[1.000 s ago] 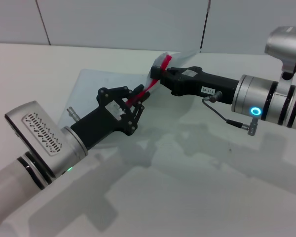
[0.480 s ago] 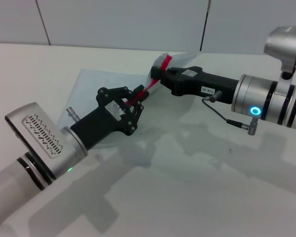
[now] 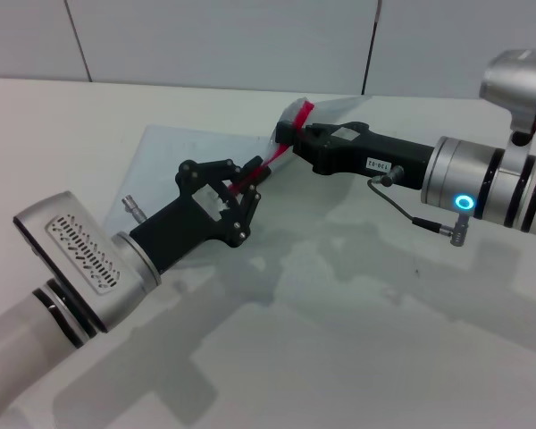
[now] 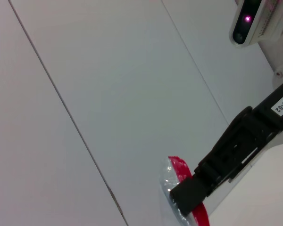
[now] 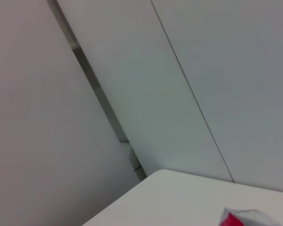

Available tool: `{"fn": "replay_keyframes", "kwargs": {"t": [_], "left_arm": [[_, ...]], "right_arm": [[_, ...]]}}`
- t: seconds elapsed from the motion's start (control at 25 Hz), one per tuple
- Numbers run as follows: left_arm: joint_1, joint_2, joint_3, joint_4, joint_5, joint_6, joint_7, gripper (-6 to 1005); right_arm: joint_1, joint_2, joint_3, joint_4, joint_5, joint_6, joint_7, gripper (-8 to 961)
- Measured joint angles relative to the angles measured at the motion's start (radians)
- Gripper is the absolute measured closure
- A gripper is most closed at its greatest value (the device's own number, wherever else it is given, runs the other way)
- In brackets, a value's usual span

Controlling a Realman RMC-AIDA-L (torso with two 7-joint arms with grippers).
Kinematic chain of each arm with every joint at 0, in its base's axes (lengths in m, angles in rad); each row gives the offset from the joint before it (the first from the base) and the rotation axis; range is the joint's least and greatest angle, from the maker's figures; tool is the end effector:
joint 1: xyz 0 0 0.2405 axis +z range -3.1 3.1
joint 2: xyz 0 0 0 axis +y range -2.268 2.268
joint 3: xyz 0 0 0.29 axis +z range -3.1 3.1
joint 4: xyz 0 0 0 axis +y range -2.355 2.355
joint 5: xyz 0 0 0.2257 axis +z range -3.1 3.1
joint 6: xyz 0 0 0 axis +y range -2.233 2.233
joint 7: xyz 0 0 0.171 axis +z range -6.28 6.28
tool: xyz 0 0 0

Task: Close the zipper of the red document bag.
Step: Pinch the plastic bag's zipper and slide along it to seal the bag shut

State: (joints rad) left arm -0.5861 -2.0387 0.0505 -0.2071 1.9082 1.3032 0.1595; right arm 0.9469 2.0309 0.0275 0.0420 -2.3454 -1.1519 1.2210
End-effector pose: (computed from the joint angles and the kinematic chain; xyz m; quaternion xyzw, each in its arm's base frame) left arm -0.2776 0.3642 -0.1091 -0.8511 0.0567 -0.2660 0.4491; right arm 0.1798 0.4465 -0.1234 -0.8828 0.3008 0.3351 0.1340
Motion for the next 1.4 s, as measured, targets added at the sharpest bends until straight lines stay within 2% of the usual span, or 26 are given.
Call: {"fn": "replay_keyframes", "kwargs": {"t": [0.24,0.48,0.68,1.0,1.4], "left_arm": [[0.002,0.000,0.000,0.000,0.000,-0.001,0.000,920],[0.006,0.000,0.000,0.000,0.000,-0.002,0.000,899],[0.009,0.000,0.000,0.000,0.000,-0.002,0.000,882],[0.014,0.001,0.000,0.000,-0.011,-0.004,0.000,855],[0.019,0.002,-0.001,0.001,-0.012,-0.004,0.000,821]], "right_arm": [[-0.003,0.000,0.000,-0.002,0.000,0.000,0.000,818],[-0.021,0.000,0.013,-0.019,0.015,0.001,0.000,811],[-0.078,-0.003,0.018,-0.086,0.101,-0.002,0.007,805],[-0.211,-0.006,0.019,-0.203,0.291,-0.010,0.030,796],[-0.281,-0.006,0.024,-0.232,0.388,-0.031,0.028,783]]}}
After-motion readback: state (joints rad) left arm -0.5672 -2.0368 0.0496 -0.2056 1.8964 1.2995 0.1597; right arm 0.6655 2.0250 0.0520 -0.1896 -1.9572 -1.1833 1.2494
